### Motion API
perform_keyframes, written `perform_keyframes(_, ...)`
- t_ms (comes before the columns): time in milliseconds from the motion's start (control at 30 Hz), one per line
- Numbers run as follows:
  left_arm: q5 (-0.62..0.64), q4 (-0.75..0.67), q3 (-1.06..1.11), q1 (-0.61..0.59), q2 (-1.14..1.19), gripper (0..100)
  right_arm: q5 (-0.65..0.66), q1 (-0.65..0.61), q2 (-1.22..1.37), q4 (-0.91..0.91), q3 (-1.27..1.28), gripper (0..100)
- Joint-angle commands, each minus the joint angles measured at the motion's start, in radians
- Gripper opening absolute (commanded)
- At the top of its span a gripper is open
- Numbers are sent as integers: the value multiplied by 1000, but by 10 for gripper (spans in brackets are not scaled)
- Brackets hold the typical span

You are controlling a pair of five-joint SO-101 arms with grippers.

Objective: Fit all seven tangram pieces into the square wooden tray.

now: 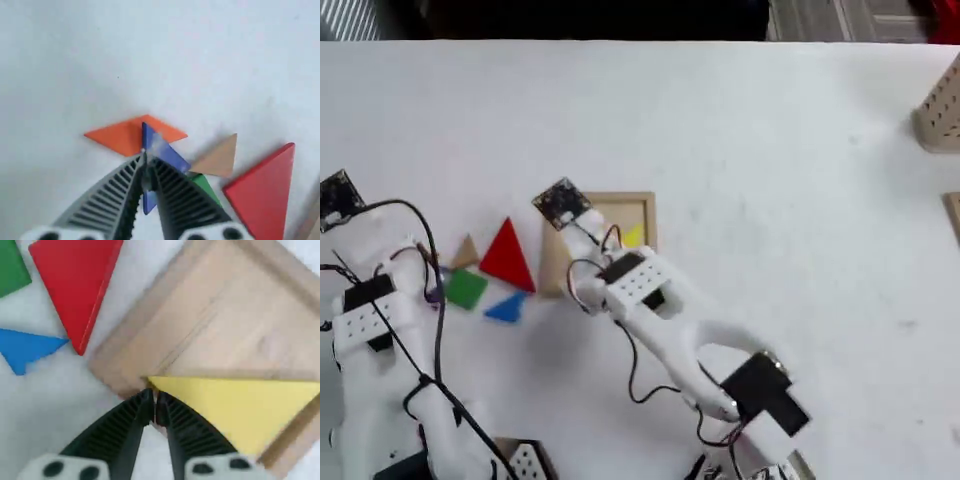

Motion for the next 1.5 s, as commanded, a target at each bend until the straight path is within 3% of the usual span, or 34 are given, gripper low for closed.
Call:
perform_keyframes(0, 6, -23, -8, 13, 2, 24, -11, 47, 41, -21, -107, 19)
perform_keyframes(433, 5, -23, -2, 35, 2, 24, -9, 81, 174, -5, -351, 19)
perform_keyframes(767, 5, -25, -3, 35, 2, 25, -6, 234, -31, 332, -348, 18)
perform_keyframes(1167, 5, -23, -2, 35, 2, 24, -5, 251, 74, 252, -229, 18)
perform_keyframes(1467, 5, -23, -2, 35, 2, 24, -5, 189, 151, 163, -272, 18)
